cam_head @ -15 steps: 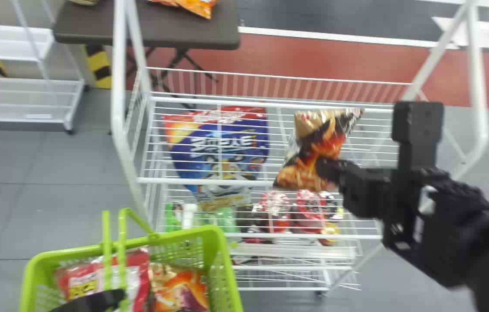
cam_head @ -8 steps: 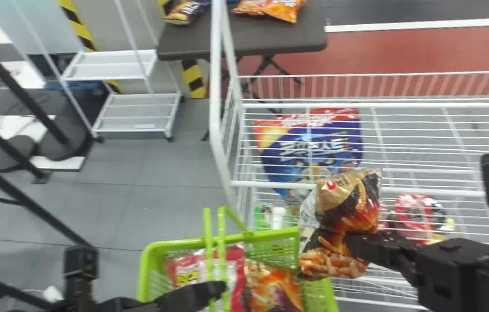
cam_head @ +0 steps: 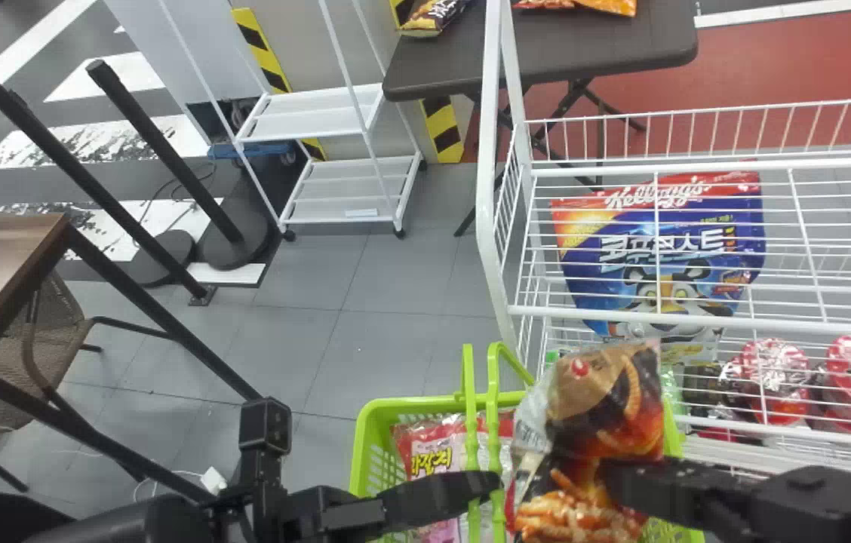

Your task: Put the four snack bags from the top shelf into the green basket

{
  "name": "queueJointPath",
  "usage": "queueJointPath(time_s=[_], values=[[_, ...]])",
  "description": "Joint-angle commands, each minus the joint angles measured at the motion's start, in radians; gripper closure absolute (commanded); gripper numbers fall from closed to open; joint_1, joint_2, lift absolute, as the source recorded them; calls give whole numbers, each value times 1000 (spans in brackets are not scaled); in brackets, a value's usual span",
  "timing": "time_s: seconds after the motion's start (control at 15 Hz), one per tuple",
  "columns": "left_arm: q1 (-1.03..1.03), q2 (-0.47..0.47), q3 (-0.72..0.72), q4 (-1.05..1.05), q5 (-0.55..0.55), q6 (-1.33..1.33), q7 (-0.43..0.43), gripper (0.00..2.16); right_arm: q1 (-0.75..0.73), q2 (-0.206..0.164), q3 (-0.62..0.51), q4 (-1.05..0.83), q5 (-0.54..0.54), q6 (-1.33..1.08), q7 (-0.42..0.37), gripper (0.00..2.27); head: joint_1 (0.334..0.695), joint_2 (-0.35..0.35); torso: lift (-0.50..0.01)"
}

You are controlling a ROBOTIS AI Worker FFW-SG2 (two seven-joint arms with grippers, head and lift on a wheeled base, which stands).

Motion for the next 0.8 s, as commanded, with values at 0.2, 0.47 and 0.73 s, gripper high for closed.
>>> queueJointPath(time_s=[0.2, 0.47, 0.73], values=[[-9, 2, 2, 7, -3, 4, -11, 2135, -3, -10, 57, 101, 59, 5, -11, 2003, 695, 350, 0], [-19, 2, 1, 23, -5, 4, -11, 2135, -17, -21, 83, 160, 89, 5, -17, -2, 695, 350, 0], [-25, 2, 1, 36, -5, 4, -11, 2135, -40, -21, 95, 145, 170, 5, 1, 46, 695, 350, 0]])
